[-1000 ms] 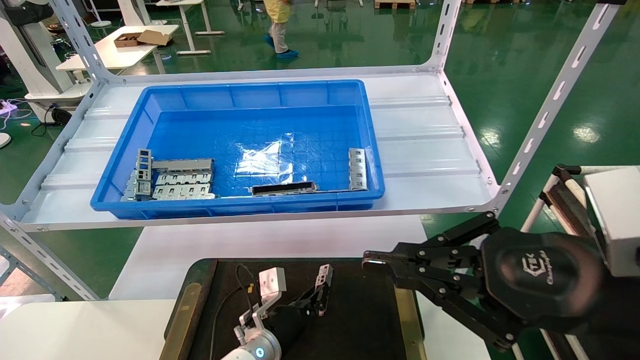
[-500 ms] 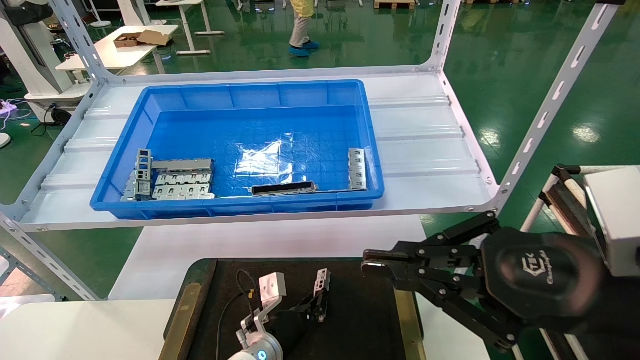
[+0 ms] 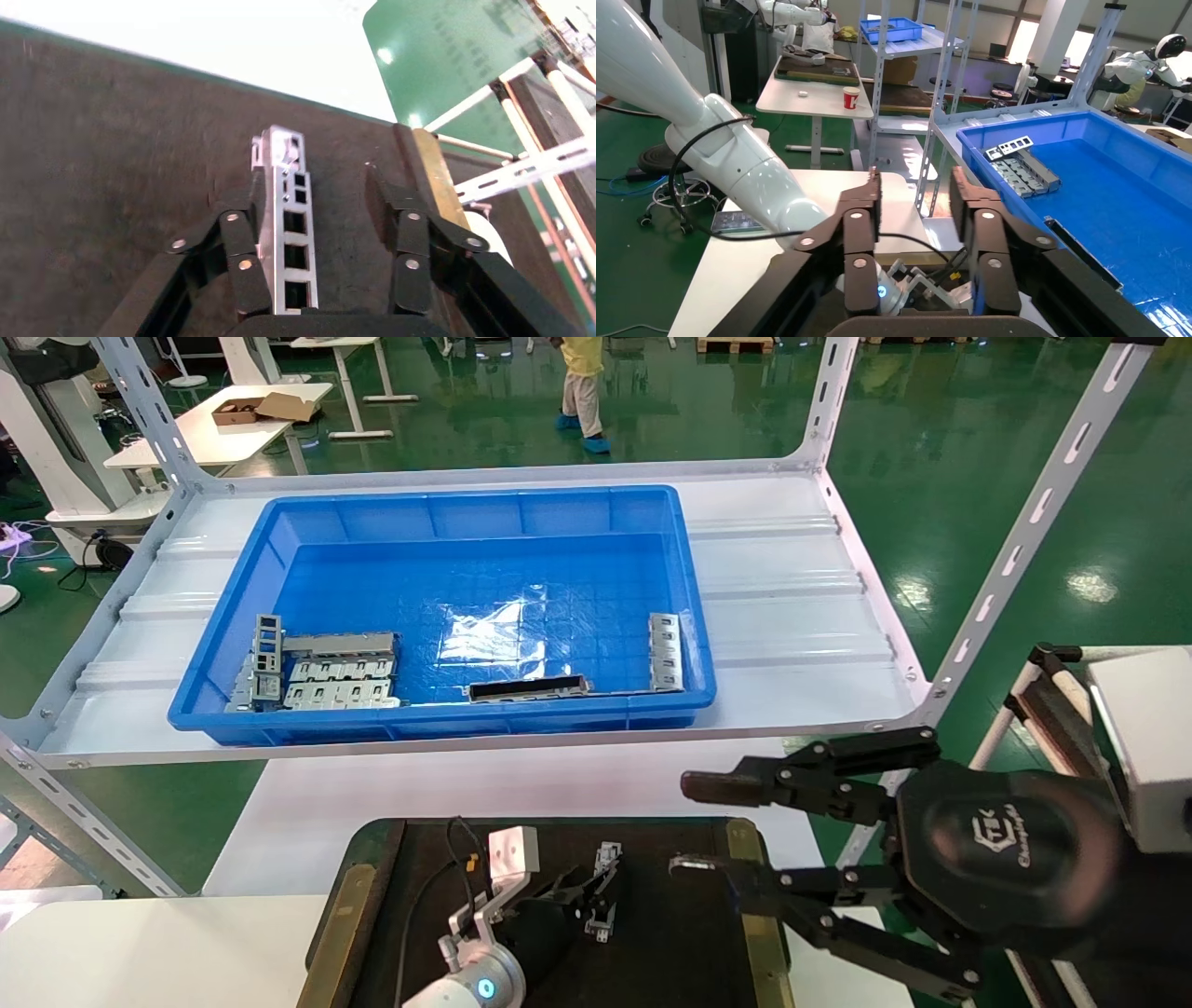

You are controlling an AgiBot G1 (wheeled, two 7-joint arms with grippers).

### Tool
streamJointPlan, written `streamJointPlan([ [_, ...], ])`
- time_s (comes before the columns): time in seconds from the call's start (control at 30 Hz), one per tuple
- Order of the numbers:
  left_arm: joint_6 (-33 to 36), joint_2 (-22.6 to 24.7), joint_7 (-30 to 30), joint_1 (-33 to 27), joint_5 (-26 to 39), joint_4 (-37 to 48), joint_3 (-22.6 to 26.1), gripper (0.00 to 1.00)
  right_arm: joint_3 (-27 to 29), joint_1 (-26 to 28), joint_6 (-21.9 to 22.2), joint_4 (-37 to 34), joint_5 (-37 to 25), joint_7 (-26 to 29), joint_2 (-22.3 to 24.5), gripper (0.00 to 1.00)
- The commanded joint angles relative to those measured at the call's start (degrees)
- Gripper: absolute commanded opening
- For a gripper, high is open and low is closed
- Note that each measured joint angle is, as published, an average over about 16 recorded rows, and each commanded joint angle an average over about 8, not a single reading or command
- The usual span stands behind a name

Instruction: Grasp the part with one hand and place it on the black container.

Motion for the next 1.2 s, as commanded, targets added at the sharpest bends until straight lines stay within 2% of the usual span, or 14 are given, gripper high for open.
streamJointPlan([
  [0.03, 0.15, -1.11, 0.41, -0.01, 0.97, -1.59, 0.0, 1.0, 0.0, 0.0, 0.0, 0.0, 0.0, 0.0, 0.0, 1.0],
  [0.33, 8.52, -13.92, 2.77, 1.03, 5.23, -16.26, -3.51, 1.0, -0.01, 0.0, 0.0, 0.0, 0.0, 0.0, 0.0, 1.0],
  [0.67, 22.42, -25.72, 8.69, 0.95, 3.79, -25.55, -8.72, 1.0, -0.01, 0.0, 0.0, 0.0, 0.01, -0.01, 0.0, 1.0],
  [0.97, 40.35, -31.36, 22.48, -0.12, -5.17, -26.01, -16.66, 1.0, -0.02, 0.0, 0.01, 0.0, 0.01, -0.01, 0.01, 1.0],
  [1.2, 53.1, -33.27, 39.02, 2.34, -16.91, -25.09, -26.02, 1.0, -0.02, 0.01, 0.01, 0.0, 0.01, -0.01, 0.01, 1.0],
])
